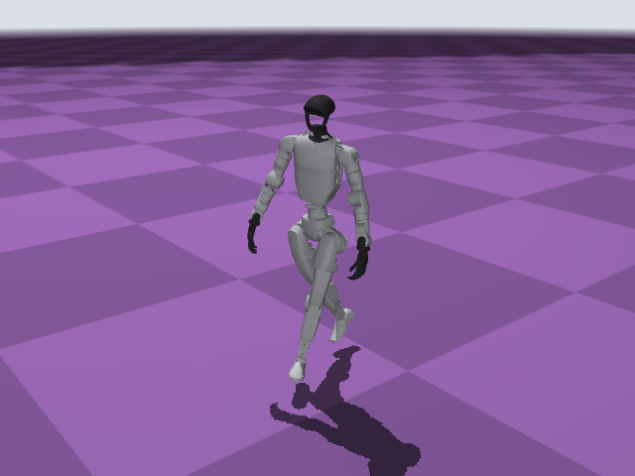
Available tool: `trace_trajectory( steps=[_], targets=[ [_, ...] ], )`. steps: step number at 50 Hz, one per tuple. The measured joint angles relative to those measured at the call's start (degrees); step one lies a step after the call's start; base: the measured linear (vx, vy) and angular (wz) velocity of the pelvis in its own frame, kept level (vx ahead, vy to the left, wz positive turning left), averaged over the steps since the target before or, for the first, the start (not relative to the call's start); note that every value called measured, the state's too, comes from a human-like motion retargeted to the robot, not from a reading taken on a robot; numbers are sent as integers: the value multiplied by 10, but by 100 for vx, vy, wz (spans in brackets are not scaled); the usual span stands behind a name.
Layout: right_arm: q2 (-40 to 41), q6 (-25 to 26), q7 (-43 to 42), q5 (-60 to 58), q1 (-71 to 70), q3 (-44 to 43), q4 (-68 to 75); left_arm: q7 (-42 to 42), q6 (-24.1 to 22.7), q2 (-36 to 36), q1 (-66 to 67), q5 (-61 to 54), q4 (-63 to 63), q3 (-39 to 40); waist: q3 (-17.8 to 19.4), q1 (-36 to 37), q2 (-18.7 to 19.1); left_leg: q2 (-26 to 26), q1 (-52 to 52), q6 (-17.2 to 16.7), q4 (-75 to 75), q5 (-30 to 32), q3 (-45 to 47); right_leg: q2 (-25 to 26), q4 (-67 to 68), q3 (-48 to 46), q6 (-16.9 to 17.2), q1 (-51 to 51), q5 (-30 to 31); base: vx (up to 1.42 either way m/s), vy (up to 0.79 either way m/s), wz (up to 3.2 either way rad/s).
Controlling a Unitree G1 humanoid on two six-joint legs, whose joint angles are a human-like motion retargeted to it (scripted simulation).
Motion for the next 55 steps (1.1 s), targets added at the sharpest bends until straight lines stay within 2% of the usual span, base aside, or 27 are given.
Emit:
trace_trajectory(
  steps=[3,6,8,10,11,12,16,18,23,27,33,38,42,47,49,52,55],
  targets=[
    [-10,-14,4,-4,20,5,2,-10,-24,-7,11,-25,-30,-22,5,6,13,-9,6,0,-9,-15,-43,17,58,6,28,-34,65,50,17,87],
    [-19,-26,-1,-9,35,5,-10,-18,-39,-12,37,-35,-48,-40,-3,2,36,5,17,-13,-18,-14,-90,55,155,-4,31,-95,136,49,-1,98],
    [-26,-31,-8,-10,42,1,-25,-21,-41,-15,58,-28,-53,-49,-12,-5,53,11,26,-23,-22,-13,-121,73,233,-16,31,-146,158,48,6,106],
    [-33,-33,-18,-5,51,-6,-44,-22,-34,-21,81,-11,-54,-54,-21,-14,71,4,39,-26,-24,-19,-152,68,314,-23,31,-197,127,46,32,115],
    [-36,-33,-22,0,56,-10,-55,-22,-29,-24,92,-2,-53,-55,-25,-19,79,-2,47,-27,-23,-22,-168,54,351,-35,19,-220,108,44,36,125],
    [-38,-33,-25,5,60,-14,-65,-22,-23,-26,102,7,-52,-55,-29,-24,87,-6,56,-29,-23,-25,-184,38,386,-51,1,-242,91,43,27,130],
    [-40,-31,-30,28,79,-33,-96,-25,-1,-29,125,33,-43,-45,-41,-37,109,-12,96,-44,-13,-35,-254,-42,488,-136,-116,-310,41,41,13,156],
    [-39,-30,-30,39,88,-43,-101,-24,5,-27,123,40,-35,-37,-47,-46,114,-20,113,-48,-5,-37,-299,-53,519,-140,-147,-337,10,38,6,217],
    [-28,-32,-35,61,128,-57,-91,-8,7,-19,107,38,-28,-14,-72,-68,115,-37,150,-51,21,-37,-437,-11,524,-91,-153,-387,-38,35,-1,269],
    [-20,-30,-32,72,158,-64,-77,7,4,-17,87,22,-50,12,-85,-78,102,-54,185,-49,31,-32,-558,-26,477,-101,-162,-407,-45,32,-3,292],
    [-13,-35,-20,72,194,-83,-64,13,-16,-23,105,-26,-140,57,-88,-86,78,-59,259,-45,15,-25,-728,-31,316,-103,-142,-394,-24,30,-5,271],
    [-16,-40,-24,67,195,-99,-52,27,-37,-19,148,-65,-181,79,-63,-94,52,-66,330,-37,-5,-24,-833,-49,121,-90,-105,-350,56,31,-7,211],
    [-23,-37,-33,54,186,-107,-53,49,-41,-10,180,-74,-159,89,-34,-112,24,-85,382,-30,-12,-25,-905,-73,-28,-22,-59,-314,134,34,-10,168],
    [-20,-30,-30,33,157,-115,-68,58,-33,0,185,-60,-91,107,15,-135,4,-88,436,-24,-20,-27,-970,-84,-115,100,7,-291,172,35,-14,115],
    [-15,-30,-29,32,151,-115,-78,53,-32,-1,186,-55,-72,109,28,-142,1,-86,444,-24,-20,-28,-986,-84,-125,124,23,-291,185,34,-16,81],
    [-6,-34,-34,44,153,-108,-95,45,-34,-5,192,-57,-60,102,38,-154,3,-79,443,-24,-19,-29,-1006,-79,-124,139,18,-293,186,35,-18,67],
    [0,-38,-41,63,153,-94,-105,35,-35,-13,185,-62,-54,87,43,-161,16,-63,430,-27,-16,-27,-1019,-68,-110,114,-20,-304,145,36,-21,43]
  ],
)
